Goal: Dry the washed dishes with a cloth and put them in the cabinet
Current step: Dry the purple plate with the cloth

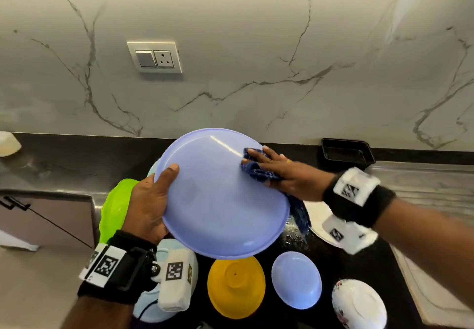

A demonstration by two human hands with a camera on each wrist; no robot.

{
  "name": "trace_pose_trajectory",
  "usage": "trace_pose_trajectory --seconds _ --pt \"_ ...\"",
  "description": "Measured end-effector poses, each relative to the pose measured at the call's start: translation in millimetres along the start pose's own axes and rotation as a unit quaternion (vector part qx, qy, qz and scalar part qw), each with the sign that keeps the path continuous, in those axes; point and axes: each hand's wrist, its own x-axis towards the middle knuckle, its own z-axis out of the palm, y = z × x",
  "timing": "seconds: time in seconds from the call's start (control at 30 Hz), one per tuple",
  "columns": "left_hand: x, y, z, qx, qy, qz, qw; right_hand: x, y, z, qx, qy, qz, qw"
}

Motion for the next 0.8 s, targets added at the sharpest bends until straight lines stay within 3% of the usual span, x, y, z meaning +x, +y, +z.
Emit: trace_pose_trajectory --seconds 0.27,0.43,0.53,0.67,0.8 --pt "-5 -26 9 -0.006 -0.002 -0.027 1.0 50 1 -35 0.033 -0.006 0.019 0.999" --pt "7 -20 1 -0.035 0.056 -0.024 0.998 1 -7 -5 -0.101 -0.043 -0.062 0.992" --pt "12 -18 -3 -0.051 0.078 -0.017 0.995 -42 -24 20 -0.085 -0.076 -0.078 0.99" --pt "12 -21 -2 -0.055 0.06 -0.024 0.996 -59 -35 31 -0.109 -0.083 -0.062 0.989" --pt "7 -25 4 -0.025 0.014 -0.012 1.0 -17 -29 16 -0.16 -0.112 -0.033 0.98"
